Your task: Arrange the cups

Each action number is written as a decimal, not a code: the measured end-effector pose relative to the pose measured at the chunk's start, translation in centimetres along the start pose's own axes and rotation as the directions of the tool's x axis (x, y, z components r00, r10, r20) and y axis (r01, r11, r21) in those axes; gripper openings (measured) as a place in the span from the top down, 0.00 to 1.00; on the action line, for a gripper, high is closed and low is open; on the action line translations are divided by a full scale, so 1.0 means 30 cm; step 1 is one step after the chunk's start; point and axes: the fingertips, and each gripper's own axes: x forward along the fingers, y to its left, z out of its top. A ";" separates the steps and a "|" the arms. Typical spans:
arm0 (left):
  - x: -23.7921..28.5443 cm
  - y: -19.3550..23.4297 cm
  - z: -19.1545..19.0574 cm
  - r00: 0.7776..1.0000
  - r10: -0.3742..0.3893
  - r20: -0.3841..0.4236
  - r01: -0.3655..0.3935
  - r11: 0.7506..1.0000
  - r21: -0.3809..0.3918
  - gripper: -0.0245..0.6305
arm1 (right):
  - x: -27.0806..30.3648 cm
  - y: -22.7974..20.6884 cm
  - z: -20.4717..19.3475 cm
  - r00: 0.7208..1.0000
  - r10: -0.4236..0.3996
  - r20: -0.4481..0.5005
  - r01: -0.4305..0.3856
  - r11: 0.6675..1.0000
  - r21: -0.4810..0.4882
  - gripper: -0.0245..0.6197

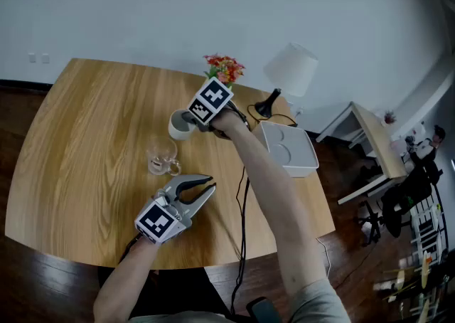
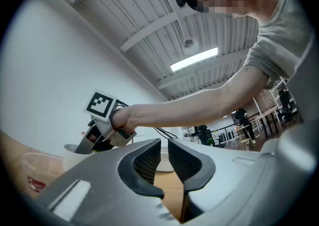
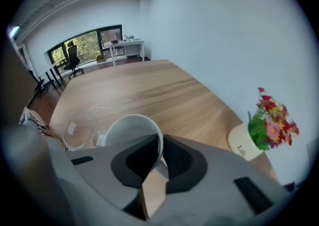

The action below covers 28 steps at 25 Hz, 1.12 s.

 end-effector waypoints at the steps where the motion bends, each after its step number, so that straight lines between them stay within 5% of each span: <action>1: 0.021 -0.005 -0.016 1.000 -0.004 -0.024 0.005 1.000 0.008 0.88 | -0.038 -0.006 -0.002 0.999 0.015 0.035 -0.015 1.000 0.017 0.88; 7: 0.213 -0.085 -0.088 0.997 -0.065 -0.040 0.064 0.998 -0.028 0.88 | -0.330 -0.138 -0.185 0.989 -0.006 0.148 -0.018 0.987 0.160 0.88; 16: 0.290 -0.175 -0.116 0.990 -0.143 -0.003 0.143 0.989 -0.021 0.89 | -0.601 -0.494 -0.722 0.982 -0.184 -0.048 0.186 0.886 0.425 0.88; 28: 0.293 -0.184 -0.120 0.987 -0.162 -0.016 0.161 0.986 -0.034 0.89 | -0.456 -0.657 -0.817 0.984 -0.134 -0.113 0.174 0.839 0.516 0.88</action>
